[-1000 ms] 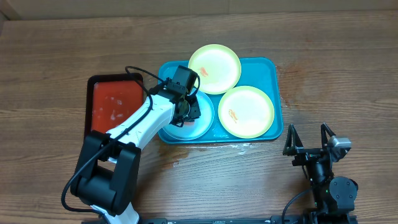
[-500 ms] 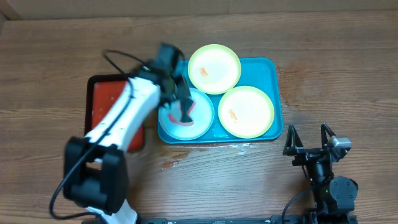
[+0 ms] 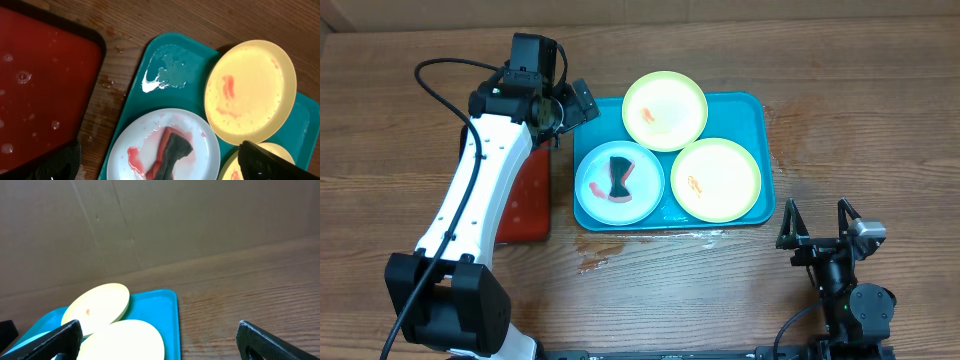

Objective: Clean dirty plates on tray and stack at the side
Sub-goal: 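Move the sponge with the left gripper onto the light-blue plate, then grasp the light-blue plate rim with the right gripper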

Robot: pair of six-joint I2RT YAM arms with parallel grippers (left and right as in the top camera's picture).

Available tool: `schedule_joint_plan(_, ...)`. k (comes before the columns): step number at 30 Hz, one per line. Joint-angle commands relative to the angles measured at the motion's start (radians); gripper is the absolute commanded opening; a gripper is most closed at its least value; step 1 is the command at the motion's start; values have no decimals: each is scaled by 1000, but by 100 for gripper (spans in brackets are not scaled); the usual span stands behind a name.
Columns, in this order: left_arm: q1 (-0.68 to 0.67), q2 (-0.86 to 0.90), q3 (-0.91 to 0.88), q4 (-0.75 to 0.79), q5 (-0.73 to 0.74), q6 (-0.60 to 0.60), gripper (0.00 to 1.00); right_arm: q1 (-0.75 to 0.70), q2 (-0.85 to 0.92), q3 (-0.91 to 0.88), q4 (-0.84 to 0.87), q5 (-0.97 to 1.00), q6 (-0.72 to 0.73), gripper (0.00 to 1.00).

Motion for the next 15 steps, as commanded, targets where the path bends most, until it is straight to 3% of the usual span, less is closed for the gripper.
schedule_joint_plan(1,-4,3,4,-1,-4,10,100,3,-7,-10,22,10,-2,100)
schedule_joint_plan(5,-4,3,4,3,-3,9,100,3,-7,-10,201,-77,62,100)
schedule_joint_plan(12,-7,3,4,-2,4,10,100,3,-5,23,894,-148,48,100)
schedule_joint_plan(15,-6,3,4,-1,4,10,100,3,21,168,792,-175,37,100)
